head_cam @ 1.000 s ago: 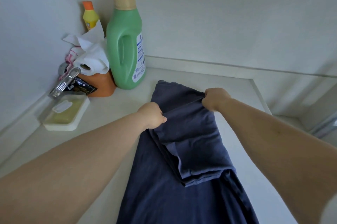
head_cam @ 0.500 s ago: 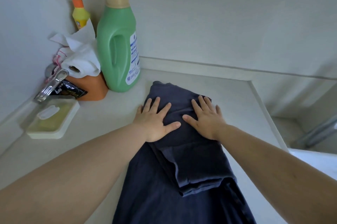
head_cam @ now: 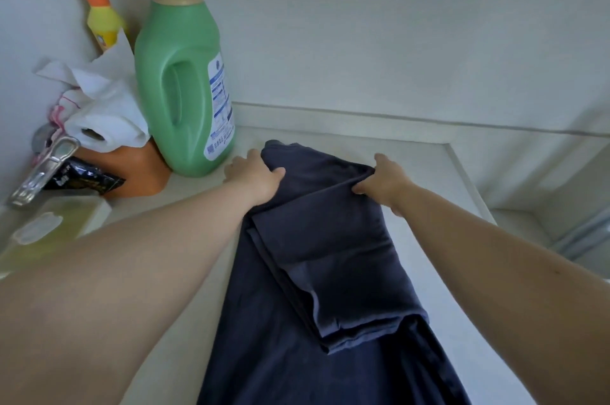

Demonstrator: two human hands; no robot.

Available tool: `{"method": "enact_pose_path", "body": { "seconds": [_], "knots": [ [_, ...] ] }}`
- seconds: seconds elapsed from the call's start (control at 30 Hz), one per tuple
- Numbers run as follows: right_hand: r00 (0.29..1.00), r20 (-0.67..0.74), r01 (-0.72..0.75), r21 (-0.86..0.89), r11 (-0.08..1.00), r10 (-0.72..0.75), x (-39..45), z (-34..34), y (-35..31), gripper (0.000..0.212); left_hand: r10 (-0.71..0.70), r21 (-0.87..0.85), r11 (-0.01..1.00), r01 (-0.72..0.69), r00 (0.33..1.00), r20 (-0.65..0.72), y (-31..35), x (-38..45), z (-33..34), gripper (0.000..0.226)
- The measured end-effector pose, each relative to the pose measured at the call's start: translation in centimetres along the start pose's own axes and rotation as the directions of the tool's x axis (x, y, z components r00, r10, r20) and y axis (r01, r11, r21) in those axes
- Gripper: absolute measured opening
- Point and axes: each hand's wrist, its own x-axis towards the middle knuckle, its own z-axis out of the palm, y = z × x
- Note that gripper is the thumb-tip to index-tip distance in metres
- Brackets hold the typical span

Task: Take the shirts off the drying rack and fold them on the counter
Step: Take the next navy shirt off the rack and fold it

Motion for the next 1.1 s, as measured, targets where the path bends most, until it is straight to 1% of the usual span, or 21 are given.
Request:
{"method": "enact_pose_path", "body": {
  "seconds": [0.07, 0.13, 0.2, 0.23, 0.27, 0.33, 0.37, 0.4, 0.43, 0.47, 0.53, 0.57, 0.6, 0.63, 0.7, 0.83, 0.9, 0.97, 1.0, 1.03, 1.1],
  "knots": [
    [0.989, 0.115, -0.099, 0.036, 0.994, 0.094, 0.5, -0.4, -0.7, 0.057, -0.081, -0.104, 0.991, 0.088, 0.994, 0.066, 0.1, 1.2, -0.2, 0.059],
    [0.979, 0.157, -0.139, 0.032, 0.990, 0.133, 0.9, -0.6, -1.0, 0.044, -0.134, -0.320, 0.931, 0.176, 0.980, 0.147, 0.1, 2.2, -0.3, 0.045],
    [0.979, 0.146, -0.146, 0.009, 0.989, 0.143, 0.8, -0.9, -1.6, 0.039, -0.153, -0.493, 0.829, 0.263, 0.955, 0.253, 0.1, 2.4, -1.2, 0.039],
    [0.984, 0.127, -0.124, -0.021, 0.992, 0.126, 0.4, -1.2, -2.1, 0.036, -0.132, -0.536, 0.797, 0.279, 0.946, 0.297, 0.4, 2.0, -1.9, 0.038],
    [0.990, 0.101, -0.089, -0.067, 0.994, 0.095, 0.1, -1.7, -2.6, 0.032, -0.100, -0.566, 0.780, 0.268, 0.946, 0.309, 0.6, 1.7, -2.6, 0.037],
    [1.000, 0.016, -0.023, -0.132, 0.991, 0.025, -0.6, -2.7, -3.8, 0.018, -0.073, -0.599, 0.778, 0.188, 0.975, 0.212, 1.0, 1.4, -4.4, 0.035],
    [1.000, -0.029, 0.007, -0.124, 0.992, -0.010, -1.0, -3.4, -4.6, 0.011, -0.064, -0.615, 0.776, 0.139, 0.988, 0.142, 1.3, 1.2, -5.6, 0.028],
    [0.997, -0.062, 0.030, -0.072, 0.997, -0.035, -1.3, -4.0, -5.3, 0.008, -0.051, -0.644, 0.759, 0.095, 0.995, 0.086, 1.6, 1.0, -6.7, 0.018],
    [0.995, -0.089, 0.048, 0.022, 0.999, -0.046, -1.4, -4.5, -6.0, 0.013, -0.052, -0.682, 0.728, 0.070, 0.998, 0.047, 1.8, 1.0, -7.6, 0.013],
    [0.993, -0.108, 0.064, 0.125, 0.990, -0.051, -1.5, -5.0, -6.6, 0.017, -0.054, -0.738, 0.671, 0.066, 0.998, 0.040, 2.0, 0.9, -8.4, 0.015],
    [0.991, -0.121, 0.093, 0.313, 0.945, -0.057, -2.1, -5.7, -6.8, 0.025, -0.002, -0.813, 0.581, 0.042, 0.999, 0.050, 2.0, 0.0, -9.6, 0.019],
    [0.993, -0.104, 0.093, 0.373, 0.923, -0.058, -2.8, -5.9, -6.5, 0.026, 0.040, -0.803, 0.595, 0.001, 0.999, 0.031, 1.7, -0.9, -9.9, 0.021],
    [0.996, -0.064, 0.077, 0.392, 0.917, -0.056, -3.4, -5.8, -5.7, 0.027, 0.079, -0.766, 0.642, -0.040, 0.997, 0.014, 1.3, -1.6, -9.7, 0.023],
    [0.998, -0.023, 0.065, 0.369, 0.927, -0.061, -4.0, -5.4, -4.8, 0.029, 0.106, -0.714, 0.697, -0.067, 0.994, 0.010, 0.5, -2.4, -9.3, 0.025],
    [0.998, 0.022, 0.057, 0.261, 0.964, -0.065, -5.6, -4.4, -2.5, 0.029, 0.162, -0.634, 0.765, -0.114, 0.987, 0.019, -1.1, -4.5, -8.2, 0.026],
    [0.999, -0.024, 0.046, 0.214, 0.976, -0.042, -8.9, -3.1, -0.4, 0.028, 0.313, -0.563, 0.785, -0.261, 0.950, -0.003, -4.2, -7.7, -6.7, 0.030],
    [0.998, -0.001, 0.059, 0.148, 0.987, -0.060, -10.1, -2.6, 0.1, 0.029, 0.397, -0.477, 0.810, -0.341, 0.918, 0.018, -5.7, -8.9, -6.2, 0.027],
    [0.997, 0.035, 0.072, 0.029, 0.997, -0.073, -11.3, -1.7, 0.5, 0.031, 0.484, -0.363, 0.826, -0.432, 0.873, 0.060, -7.1, -9.6, -5.2, 0.025],
    [0.997, 0.043, 0.072, -0.051, 0.996, -0.070, -11.7, -1.3, 0.7, 0.033, 0.505, -0.292, 0.839, -0.458, 0.856, 0.108, -7.6, -9.9, -4.8, 0.030],
    [0.997, 0.041, 0.066, -0.109, 0.992, -0.061, -12.0, -0.9, 0.9, 0.035, 0.502, -0.192, 0.861, -0.470, 0.846, 0.180, -7.8, -10.2, -4.5, 0.035],
    [1.000, 0.017, 0.015, -0.129, 0.992, -0.013, -12.3, -0.7, 0.9, 0.034, 0.444, 0.004, 0.886, -0.464, 0.850, 0.282, -8.0, -10.4, -3.9, 0.041]
  ]
}}
